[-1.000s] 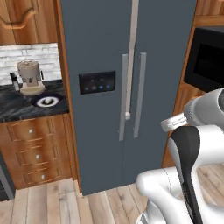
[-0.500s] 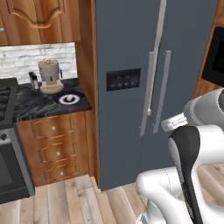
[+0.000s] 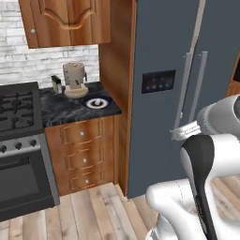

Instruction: Pick the marshmallow from the counter and place it in the microwave. Then turn on the microwave.

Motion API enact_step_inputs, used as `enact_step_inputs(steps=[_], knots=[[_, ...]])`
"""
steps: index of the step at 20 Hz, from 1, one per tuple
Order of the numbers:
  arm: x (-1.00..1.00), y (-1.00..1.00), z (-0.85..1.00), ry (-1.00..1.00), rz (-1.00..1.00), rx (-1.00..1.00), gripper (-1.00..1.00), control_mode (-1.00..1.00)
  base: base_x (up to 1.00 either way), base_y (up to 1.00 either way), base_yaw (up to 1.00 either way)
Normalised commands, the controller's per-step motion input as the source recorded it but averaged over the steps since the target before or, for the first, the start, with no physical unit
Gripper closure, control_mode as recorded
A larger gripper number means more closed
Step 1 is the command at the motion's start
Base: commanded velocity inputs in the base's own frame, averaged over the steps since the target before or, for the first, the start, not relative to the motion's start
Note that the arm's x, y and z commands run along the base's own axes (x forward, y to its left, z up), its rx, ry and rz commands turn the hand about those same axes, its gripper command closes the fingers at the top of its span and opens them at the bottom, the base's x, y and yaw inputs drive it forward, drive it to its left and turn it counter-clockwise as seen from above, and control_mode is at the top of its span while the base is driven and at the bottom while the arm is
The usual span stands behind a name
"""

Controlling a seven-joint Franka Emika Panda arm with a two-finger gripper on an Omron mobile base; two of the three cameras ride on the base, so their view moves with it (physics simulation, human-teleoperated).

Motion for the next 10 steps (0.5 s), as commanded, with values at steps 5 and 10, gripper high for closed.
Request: enact_step_inputs(steps=[5, 10], knots=[[0.00, 0.00, 0.00, 0.00, 0.00, 0.00, -1.00, 1.00, 0.09, 0.69, -0.09], [0.00, 0.00, 0.00, 0.00, 0.00, 0.00, -1.00, 1.00, 0.16, 0.60, -0.09]])
